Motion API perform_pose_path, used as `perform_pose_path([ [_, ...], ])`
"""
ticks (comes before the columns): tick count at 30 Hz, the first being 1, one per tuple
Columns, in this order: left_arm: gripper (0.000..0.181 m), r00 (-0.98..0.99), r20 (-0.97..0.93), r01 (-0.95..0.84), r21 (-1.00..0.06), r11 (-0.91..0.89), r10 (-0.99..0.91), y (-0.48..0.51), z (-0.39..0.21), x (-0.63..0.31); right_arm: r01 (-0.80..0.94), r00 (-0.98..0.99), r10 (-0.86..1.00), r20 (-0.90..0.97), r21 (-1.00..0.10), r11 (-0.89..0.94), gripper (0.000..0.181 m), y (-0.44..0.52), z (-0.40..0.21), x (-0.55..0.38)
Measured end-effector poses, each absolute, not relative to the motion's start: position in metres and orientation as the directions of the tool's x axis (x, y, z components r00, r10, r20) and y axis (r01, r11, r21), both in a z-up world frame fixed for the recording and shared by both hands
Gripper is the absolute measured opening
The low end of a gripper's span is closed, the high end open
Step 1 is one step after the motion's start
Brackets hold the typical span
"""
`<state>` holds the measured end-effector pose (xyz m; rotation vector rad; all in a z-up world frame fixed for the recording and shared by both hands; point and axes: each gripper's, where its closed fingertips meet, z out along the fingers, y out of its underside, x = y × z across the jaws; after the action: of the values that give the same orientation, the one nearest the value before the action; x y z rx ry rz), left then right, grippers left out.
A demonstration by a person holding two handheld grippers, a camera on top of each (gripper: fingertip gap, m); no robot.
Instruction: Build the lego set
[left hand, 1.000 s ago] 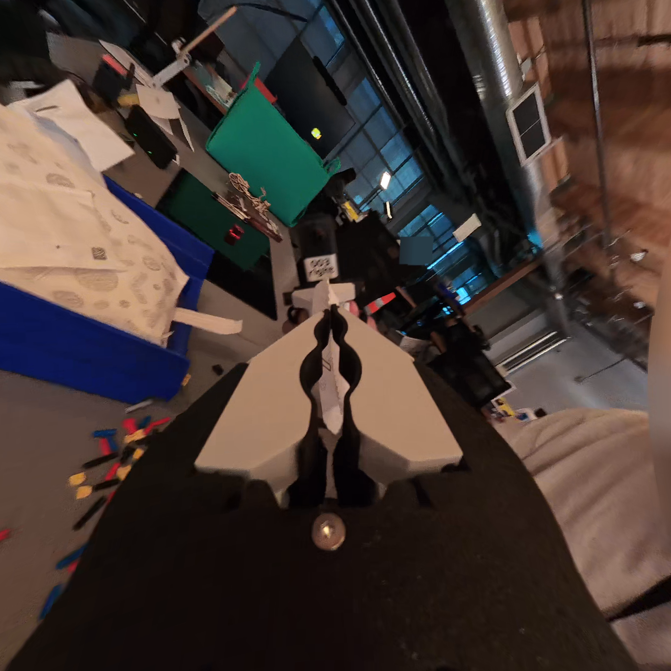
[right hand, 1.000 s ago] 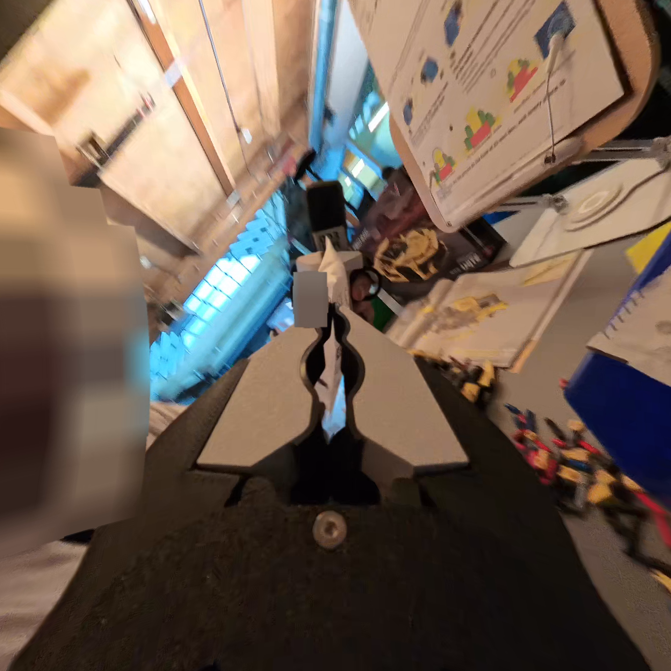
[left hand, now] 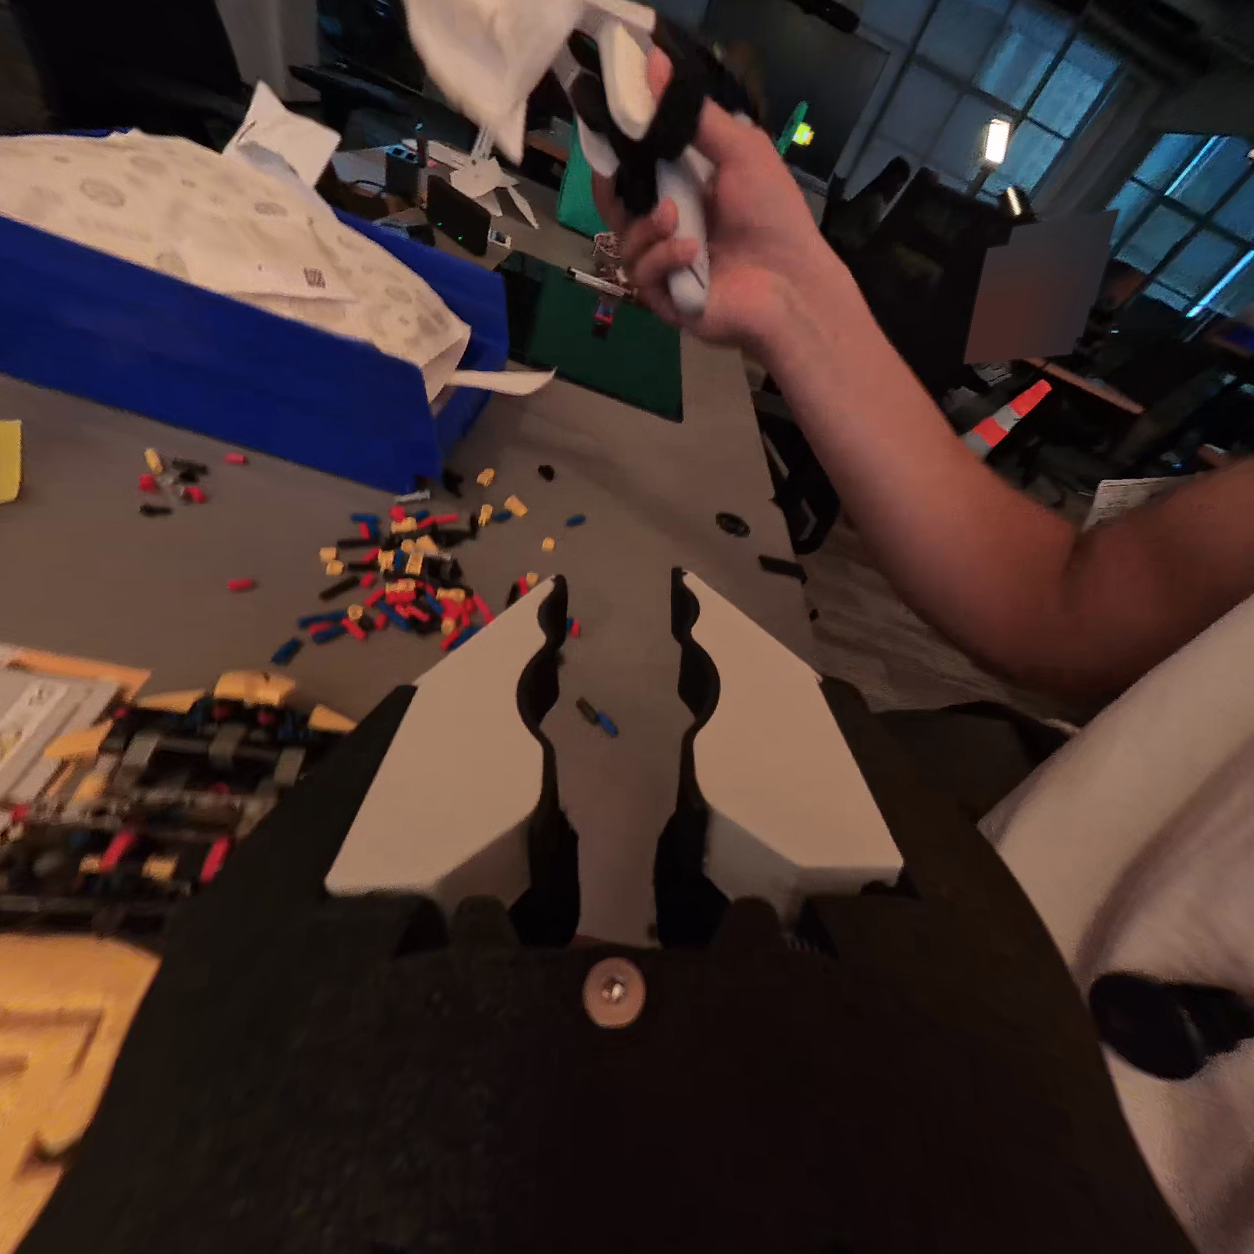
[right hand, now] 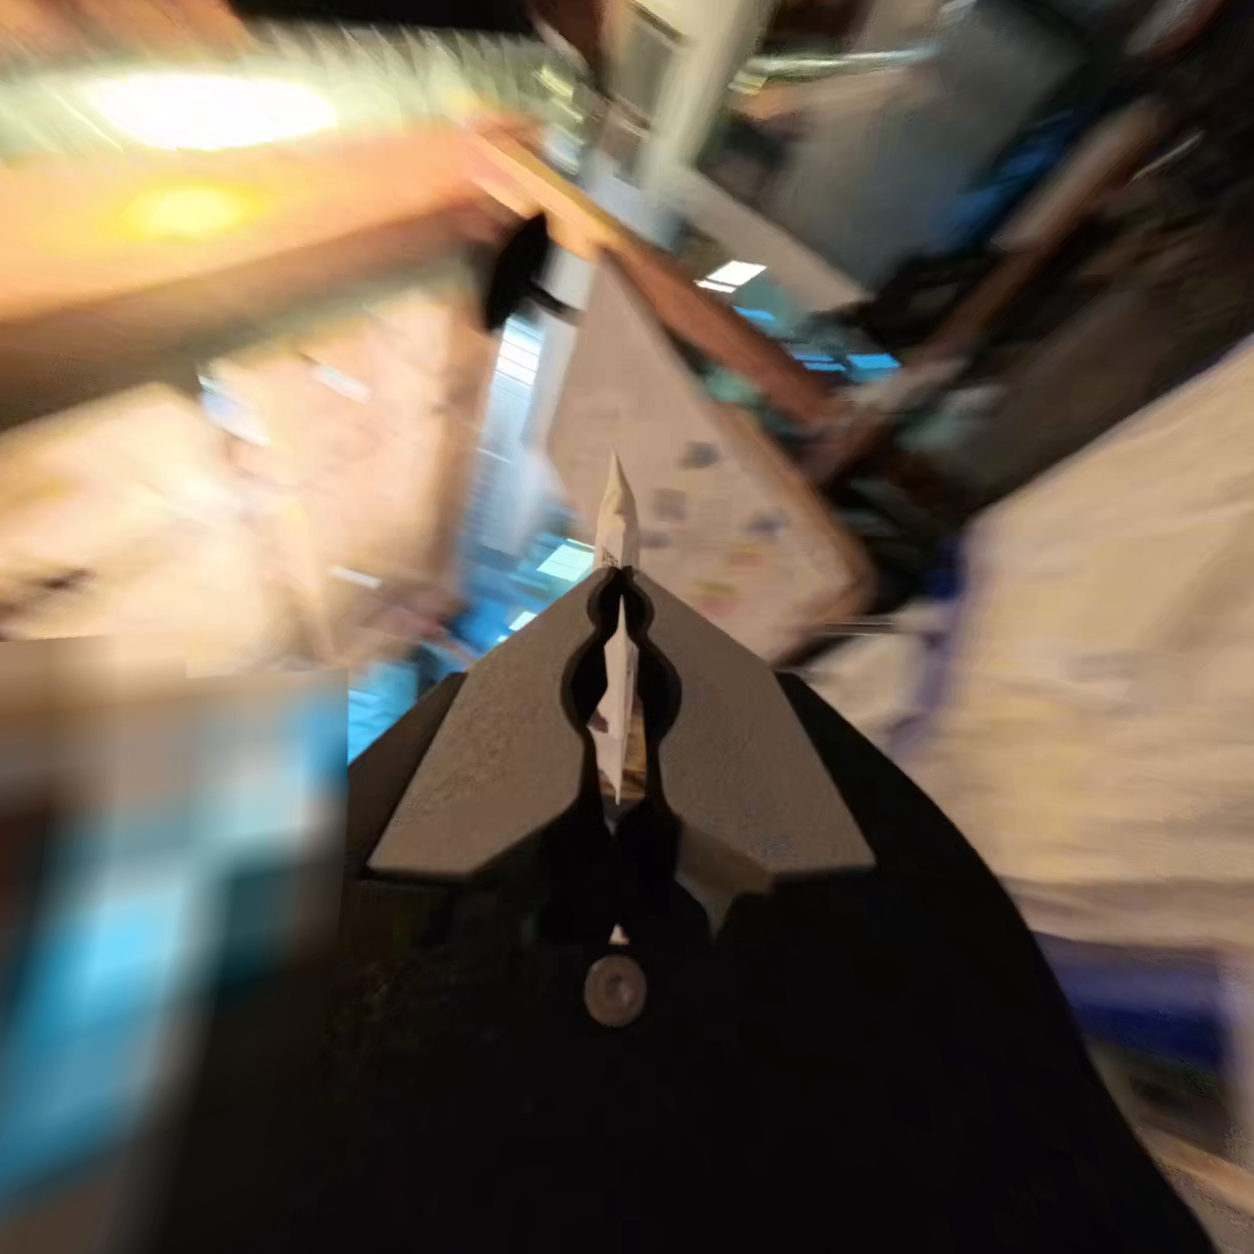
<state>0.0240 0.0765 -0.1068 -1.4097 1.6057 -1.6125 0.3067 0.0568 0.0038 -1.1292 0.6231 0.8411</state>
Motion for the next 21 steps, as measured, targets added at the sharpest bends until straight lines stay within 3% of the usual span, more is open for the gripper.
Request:
perform_pose_path([
  [1,0.03,-0.353,0.321,-0.324,-0.923,-0.207,-0.879,0.077,-0.116,0.016,-0.741,0.668,0.077,-0.74,-0.652,0.158,0.0,0.055,-0.01,0.331],
  [3,0.029,-0.298,0.311,-0.31,-0.926,-0.216,-0.902,0.084,-0.129,0.002,-0.64,0.755,-0.125,-0.643,-0.765,0.069,0.0,0.059,-0.027,0.369],
  [7,0.029,-0.259,0.362,-0.286,-0.914,-0.287,-0.896,0.088,-0.134,-0.019,-0.658,0.751,-0.087,-0.654,-0.734,-0.168,0.0,0.117,-0.056,0.387],
  [9,0.028,-0.232,0.357,-0.287,-0.914,-0.287,-0.905,0.09,-0.136,-0.026,-0.598,0.796,-0.165,-0.582,-0.715,-0.362,0.0,0.143,-0.096,0.396],
  [11,0.028,-0.215,0.349,-0.31,-0.91,-0.276,-0.912,0.091,-0.139,-0.03,-0.484,0.867,-0.171,-0.467,-0.713,-0.507,0.033,0.15,-0.117,0.402],
  [13,0.028,-0.2,0.327,-0.337,-0.908,-0.248,-0.923,0.091,-0.141,-0.034,-0.421,0.901,-0.139,-0.412,-0.746,-0.516,0.054,0.137,-0.1,0.408],
  [17,0.028,-0.168,0.277,-0.359,-0.911,-0.203,-0.946,0.093,-0.139,-0.042,-0.225,0.97,-0.169,-0.175,-0.909,-0.35,0.053,0.06,-0.05,0.44],
  [21,0.028,-0.179,0.267,-0.395,-0.901,-0.179,-0.947,0.087,-0.139,-0.041,-0.021,0.97,-0.221,0.098,-0.876,-0.482,0.048,-0.028,-0.105,0.467],
])
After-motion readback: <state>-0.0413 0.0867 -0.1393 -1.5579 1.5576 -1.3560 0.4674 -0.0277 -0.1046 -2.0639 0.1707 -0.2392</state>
